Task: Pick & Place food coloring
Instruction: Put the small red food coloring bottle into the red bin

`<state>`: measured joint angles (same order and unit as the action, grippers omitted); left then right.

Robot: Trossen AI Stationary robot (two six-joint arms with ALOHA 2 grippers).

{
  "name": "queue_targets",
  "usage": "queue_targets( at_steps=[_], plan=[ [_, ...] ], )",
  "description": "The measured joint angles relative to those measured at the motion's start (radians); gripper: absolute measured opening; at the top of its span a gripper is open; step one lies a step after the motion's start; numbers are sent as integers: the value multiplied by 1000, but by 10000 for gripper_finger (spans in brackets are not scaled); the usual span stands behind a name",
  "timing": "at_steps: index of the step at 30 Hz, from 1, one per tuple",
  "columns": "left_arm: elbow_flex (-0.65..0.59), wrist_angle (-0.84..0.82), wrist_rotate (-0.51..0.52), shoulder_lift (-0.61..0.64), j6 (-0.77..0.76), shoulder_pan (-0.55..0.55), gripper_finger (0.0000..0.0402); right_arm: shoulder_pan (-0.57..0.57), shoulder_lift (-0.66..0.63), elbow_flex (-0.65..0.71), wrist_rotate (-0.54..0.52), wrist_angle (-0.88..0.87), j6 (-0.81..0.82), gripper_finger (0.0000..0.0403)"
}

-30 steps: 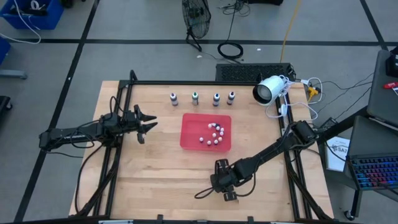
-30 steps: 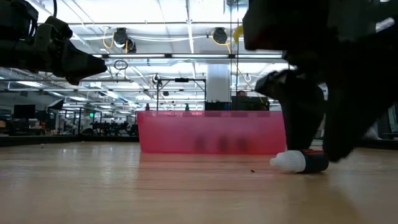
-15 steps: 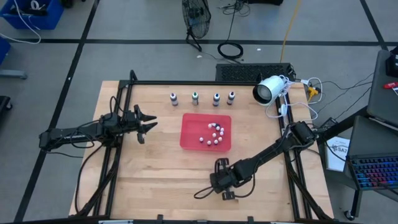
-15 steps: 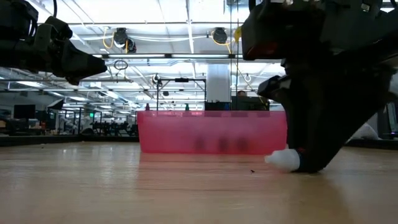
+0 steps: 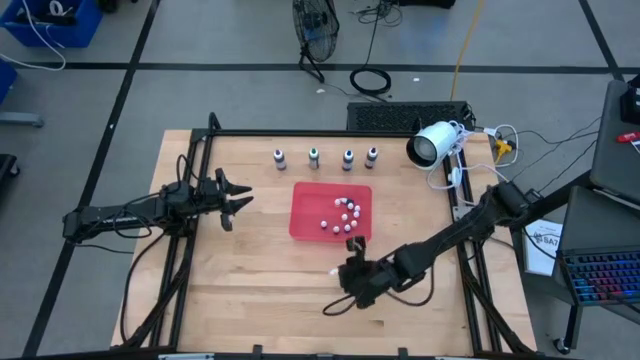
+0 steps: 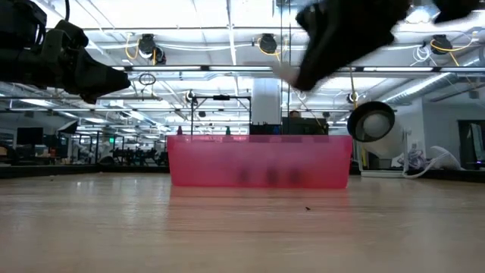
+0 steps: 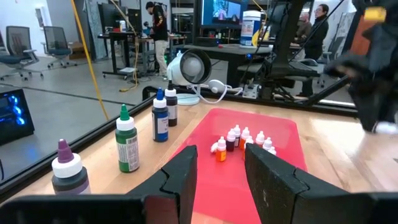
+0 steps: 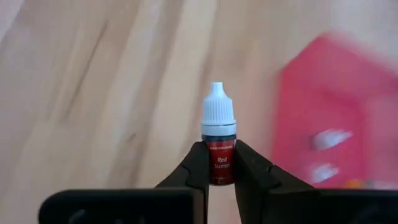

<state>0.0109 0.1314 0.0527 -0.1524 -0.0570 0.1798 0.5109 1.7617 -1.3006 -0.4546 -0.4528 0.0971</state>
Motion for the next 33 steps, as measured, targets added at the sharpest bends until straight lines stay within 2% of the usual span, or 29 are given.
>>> queue_targets(
  at_steps=[4, 8, 13, 16, 21, 25, 31, 33],
  plan=[
    [0, 17, 0, 0, 8, 0, 136, -21, -70, 75, -76, 134, -91, 32],
    [0, 138, -22, 0, 20, 1, 136, -63, -136, 218, -72, 406, -175, 32],
    [0, 178, -67, -10, -53, 1, 136, -123, -186, 376, -61, 695, -272, 32],
    [0, 178, -120, -30, -86, 1, 136, -166, -204, 419, -9, 784, -297, 32],
    [0, 212, -126, -88, -44, -3, 136, -221, -203, 427, 39, 780, -305, 32],
    [74, 168, -92, -225, 17, -50, 148, -265, -203, 428, 39, 750, -308, 32],
    [306, 61, 177, -584, 100, -156, 217, -327, -203, 427, 41, 727, -269, 32],
    [377, 55, 210, -703, 167, -180, 242, -339, -203, 427, 43, 732, -268, 32]
  ],
)
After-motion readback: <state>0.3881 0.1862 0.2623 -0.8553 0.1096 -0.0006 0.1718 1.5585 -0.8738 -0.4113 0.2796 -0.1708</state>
